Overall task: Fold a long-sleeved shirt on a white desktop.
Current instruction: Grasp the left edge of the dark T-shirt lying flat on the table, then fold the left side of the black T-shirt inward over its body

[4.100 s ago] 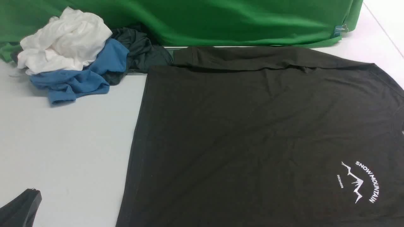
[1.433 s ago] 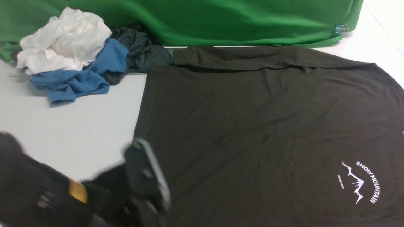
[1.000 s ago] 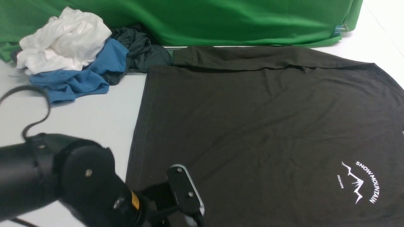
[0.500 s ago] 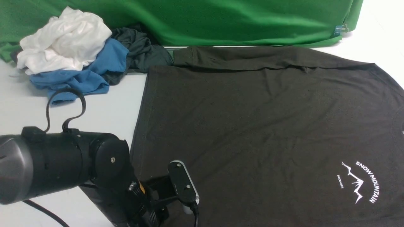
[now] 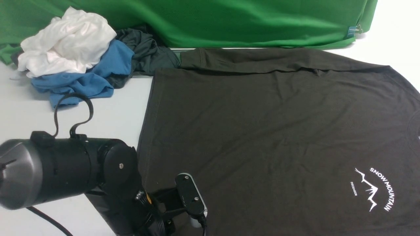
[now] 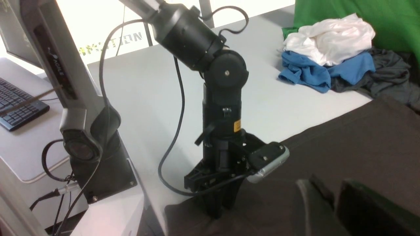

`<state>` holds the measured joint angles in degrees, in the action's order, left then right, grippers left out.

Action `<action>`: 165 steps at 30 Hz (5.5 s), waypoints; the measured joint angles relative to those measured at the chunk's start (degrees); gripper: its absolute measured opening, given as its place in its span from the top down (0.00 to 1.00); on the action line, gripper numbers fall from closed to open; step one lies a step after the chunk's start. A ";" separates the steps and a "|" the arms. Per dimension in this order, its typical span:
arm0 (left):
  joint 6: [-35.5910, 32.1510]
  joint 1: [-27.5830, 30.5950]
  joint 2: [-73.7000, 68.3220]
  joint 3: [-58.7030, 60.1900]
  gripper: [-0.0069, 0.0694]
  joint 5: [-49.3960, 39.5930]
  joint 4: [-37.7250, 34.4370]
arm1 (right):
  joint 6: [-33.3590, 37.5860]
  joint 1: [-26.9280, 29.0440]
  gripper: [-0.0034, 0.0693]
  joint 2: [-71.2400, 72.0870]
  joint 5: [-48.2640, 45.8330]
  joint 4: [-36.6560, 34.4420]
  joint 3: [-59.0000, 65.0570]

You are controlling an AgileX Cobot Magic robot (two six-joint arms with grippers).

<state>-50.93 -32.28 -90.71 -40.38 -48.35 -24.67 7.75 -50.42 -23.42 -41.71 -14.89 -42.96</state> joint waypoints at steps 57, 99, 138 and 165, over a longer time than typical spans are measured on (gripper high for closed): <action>-0.94 0.00 2.71 0.06 0.47 1.27 -2.58 | 1.56 0.00 0.75 0.00 2.22 0.06 0.62; 9.52 2.81 9.29 -10.47 0.87 -5.19 7.51 | 2.61 0.00 0.72 0.00 3.13 0.41 0.62; 16.19 9.26 -2.45 -27.56 0.87 -9.34 10.01 | 2.29 0.00 0.69 0.00 3.06 0.47 0.62; 28.41 9.90 -9.46 -28.67 0.08 -3.28 28.03 | -17.32 0.00 0.67 -1.86 0.69 11.64 0.62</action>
<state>-22.52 -22.38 -100.17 -69.05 -51.63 3.36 -9.56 -50.42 -25.28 -41.02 -3.25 -42.34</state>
